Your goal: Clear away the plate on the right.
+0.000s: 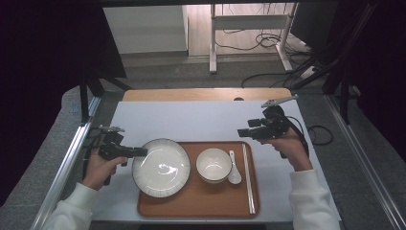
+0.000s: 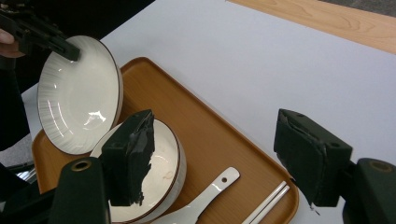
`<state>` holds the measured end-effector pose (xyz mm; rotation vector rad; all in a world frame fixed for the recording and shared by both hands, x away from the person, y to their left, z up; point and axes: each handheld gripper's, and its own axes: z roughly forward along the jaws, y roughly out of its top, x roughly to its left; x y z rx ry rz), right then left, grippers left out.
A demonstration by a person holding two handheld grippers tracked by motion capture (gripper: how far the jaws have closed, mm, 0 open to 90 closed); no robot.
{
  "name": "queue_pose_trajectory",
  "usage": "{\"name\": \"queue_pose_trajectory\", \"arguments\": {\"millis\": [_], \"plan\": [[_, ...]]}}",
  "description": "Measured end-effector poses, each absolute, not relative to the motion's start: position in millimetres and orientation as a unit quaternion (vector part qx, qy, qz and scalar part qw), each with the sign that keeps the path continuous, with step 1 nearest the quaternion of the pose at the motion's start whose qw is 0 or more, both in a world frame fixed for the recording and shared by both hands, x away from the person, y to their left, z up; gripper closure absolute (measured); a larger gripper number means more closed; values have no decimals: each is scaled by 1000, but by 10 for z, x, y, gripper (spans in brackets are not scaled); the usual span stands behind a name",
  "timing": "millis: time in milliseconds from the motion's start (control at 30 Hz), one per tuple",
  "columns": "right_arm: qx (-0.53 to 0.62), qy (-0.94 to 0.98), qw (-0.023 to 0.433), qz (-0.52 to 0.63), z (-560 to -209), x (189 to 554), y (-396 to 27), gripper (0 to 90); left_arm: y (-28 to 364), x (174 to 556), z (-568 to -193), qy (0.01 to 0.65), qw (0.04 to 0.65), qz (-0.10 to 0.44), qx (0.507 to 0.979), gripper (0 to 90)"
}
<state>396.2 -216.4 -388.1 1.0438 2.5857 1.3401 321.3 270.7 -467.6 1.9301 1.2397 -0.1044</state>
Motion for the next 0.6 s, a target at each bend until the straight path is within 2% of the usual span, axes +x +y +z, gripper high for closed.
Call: {"name": "queue_pose_trajectory", "arguments": {"millis": [267, 400, 600], "plan": [[338, 839, 23, 426, -3901, 3968, -2164, 283, 2596, 3284, -4768, 489, 395, -53, 775, 814], [341, 837, 30, 426, -3893, 3965, -2172, 286, 2520, 3344, -4830, 481, 359, -32, 799, 830], [344, 840, 29, 419, -3915, 3978, -2168, 283, 2475, 3410, -4881, 482, 350, -27, 803, 816]]}}
